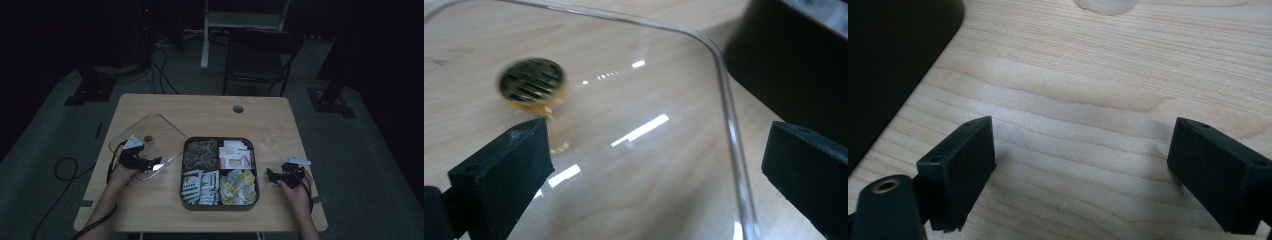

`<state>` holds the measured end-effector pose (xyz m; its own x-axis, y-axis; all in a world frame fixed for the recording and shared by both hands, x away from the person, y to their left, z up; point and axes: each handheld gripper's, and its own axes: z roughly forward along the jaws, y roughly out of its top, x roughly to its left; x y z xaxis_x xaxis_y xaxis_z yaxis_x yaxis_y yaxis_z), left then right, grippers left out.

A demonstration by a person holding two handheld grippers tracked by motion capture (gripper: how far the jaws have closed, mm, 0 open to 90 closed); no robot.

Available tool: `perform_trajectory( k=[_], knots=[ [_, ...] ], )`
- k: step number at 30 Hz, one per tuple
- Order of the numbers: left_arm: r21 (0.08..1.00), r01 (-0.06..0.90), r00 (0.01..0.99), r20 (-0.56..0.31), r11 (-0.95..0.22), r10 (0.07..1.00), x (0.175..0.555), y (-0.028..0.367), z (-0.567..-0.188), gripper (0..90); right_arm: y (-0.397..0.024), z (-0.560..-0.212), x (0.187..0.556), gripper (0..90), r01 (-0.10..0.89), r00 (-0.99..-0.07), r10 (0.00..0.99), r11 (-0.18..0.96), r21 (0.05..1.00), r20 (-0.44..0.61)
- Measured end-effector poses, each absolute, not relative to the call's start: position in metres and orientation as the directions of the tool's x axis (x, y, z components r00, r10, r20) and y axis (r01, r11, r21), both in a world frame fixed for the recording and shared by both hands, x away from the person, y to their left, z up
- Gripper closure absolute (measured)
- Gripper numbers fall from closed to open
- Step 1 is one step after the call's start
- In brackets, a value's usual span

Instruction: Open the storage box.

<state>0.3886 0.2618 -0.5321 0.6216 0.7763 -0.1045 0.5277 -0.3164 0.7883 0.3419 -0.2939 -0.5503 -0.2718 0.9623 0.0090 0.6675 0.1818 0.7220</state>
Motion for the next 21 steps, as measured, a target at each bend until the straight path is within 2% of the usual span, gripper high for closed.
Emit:
perform_trajectory(
  k=[9,13,21],
  knots=[
    [0.804,0.485,0.679,-0.098,-0.344,0.727,0.371,0.254,-0.535,0.4,-0.294,-0.55,0.342,11.3,0.667,-0.272,0.962,0.182,0.722,0.009],
    [0.826,0.426,0.719,-0.063,-0.368,0.692,0.361,0.248,-0.533,0.4,-0.294,-0.55,0.342,11.3,0.667,-0.271,0.962,0.181,0.722,0.01],
    [0.841,0.374,0.788,-0.066,-0.391,0.612,0.345,0.239,-0.528,0.4,-0.294,-0.55,0.342,11.3,0.668,-0.271,0.963,0.18,0.722,0.01]
  ],
)
